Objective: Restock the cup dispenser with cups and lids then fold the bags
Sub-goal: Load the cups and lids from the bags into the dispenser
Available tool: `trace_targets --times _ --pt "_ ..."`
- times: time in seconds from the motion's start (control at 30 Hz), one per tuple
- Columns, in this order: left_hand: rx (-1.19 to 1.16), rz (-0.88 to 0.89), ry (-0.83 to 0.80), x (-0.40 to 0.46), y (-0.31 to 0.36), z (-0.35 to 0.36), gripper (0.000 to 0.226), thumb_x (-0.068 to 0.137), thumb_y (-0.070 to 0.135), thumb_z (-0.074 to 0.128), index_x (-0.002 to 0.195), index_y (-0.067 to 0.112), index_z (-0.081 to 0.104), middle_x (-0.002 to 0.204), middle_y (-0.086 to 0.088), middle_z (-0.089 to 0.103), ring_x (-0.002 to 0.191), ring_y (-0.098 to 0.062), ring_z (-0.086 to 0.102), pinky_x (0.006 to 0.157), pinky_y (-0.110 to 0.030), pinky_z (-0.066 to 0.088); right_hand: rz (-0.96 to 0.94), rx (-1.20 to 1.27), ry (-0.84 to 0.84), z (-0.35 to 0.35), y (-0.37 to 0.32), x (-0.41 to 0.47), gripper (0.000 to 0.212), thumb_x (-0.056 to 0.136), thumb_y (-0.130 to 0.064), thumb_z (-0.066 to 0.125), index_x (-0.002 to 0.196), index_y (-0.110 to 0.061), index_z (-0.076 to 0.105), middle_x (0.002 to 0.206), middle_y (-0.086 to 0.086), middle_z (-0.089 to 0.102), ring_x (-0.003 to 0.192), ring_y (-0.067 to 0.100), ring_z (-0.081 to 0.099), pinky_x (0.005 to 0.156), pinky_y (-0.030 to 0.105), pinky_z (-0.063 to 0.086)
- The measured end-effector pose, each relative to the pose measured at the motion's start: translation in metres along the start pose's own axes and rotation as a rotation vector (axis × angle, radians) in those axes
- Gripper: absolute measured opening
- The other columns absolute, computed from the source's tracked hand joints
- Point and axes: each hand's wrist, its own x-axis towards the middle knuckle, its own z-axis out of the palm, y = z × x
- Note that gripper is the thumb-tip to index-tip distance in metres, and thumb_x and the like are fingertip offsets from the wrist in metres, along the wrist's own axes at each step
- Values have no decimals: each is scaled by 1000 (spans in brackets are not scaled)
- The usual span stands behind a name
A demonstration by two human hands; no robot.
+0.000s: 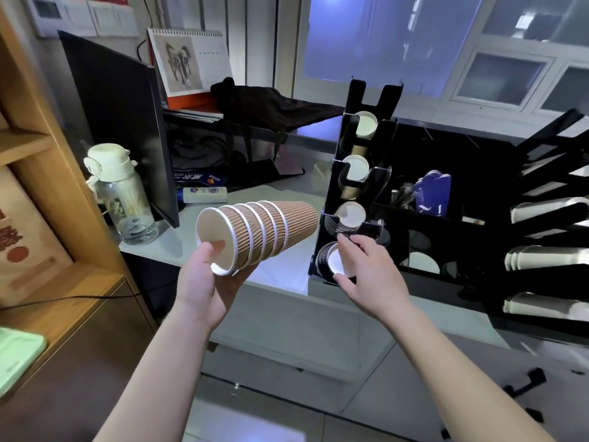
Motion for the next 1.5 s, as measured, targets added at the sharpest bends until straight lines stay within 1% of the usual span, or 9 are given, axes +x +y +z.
trace_targets --times 0.2,0.33,0.47,0.7,0.97,1.1,1.23,1.37,1.5 --pt "69 -7 -75 -3 4 6 36 101 20 34 129 15 56 117 -13 68 107 -30 65 80 -40 58 84 27 -30 -8 -3 11 73 84 -42 67 147 -32 31 136 -3 38 123 21 33 99 34 37" --pt "114 -47 -147 -9 4 14 35 100 17 36 117 9 66 114 -17 68 104 -31 66 85 -43 57 -27 368 113 -27 -11 2 79 76 -28 76 145 -25 38 147 -7 36 136 15 26 109 24 21" --pt "127 -66 -283 -10 0 31 34 91 14 44 93 15 78 104 -13 72 94 -26 69 77 -37 59 -41 783 -21 -58 -27 -3 85 70 -29 80 133 -56 30 139 -22 46 126 -7 43 101 18 37" --pt "225 -76 -299 6 -12 56 31 95 8 43 101 13 73 99 -11 72 86 -21 69 78 -33 59 94 1459 96 -72 -12 -10 61 70 -17 72 127 -15 49 115 10 68 103 26 67 75 31 57" --pt "550 35 -277 23 -30 69 27 94 10 49 116 22 60 112 1 71 108 -17 65 90 -31 50 113 1017 633 -94 22 -1 69 75 -8 79 126 -38 44 129 -4 54 116 10 57 91 30 53" --pt "1048 306 -279 42 -39 84 47 92 6 50 135 25 48 140 7 49 130 -10 42 106 -25 33 63 680 602 -97 23 16 84 71 -13 82 140 -38 39 128 -26 44 123 -7 40 103 33 43" --pt "1399 375 -456 54 -51 89 62 92 15 49 149 26 28 155 12 28 142 -4 20 106 -11 12 -96 408 552 -89 19 40 90 66 -1 81 143 -23 40 128 -11 43 118 -1 38 101 12 28" --pt "1617 424 -507 58 -61 88 64 93 19 49 151 25 22 159 13 14 146 -8 12 110 -18 13 -159 297 387 -76 15 63 82 66 5 72 137 -22 42 133 0 46 125 17 39 104 34 36" --pt "1745 428 -507 60 -61 87 67 92 18 47 152 23 18 160 10 10 147 -14 10 119 -32 14 -82 153 177 -55 16 76 74 74 0 62 138 -28 38 139 0 36 122 25 41 99 37 40"
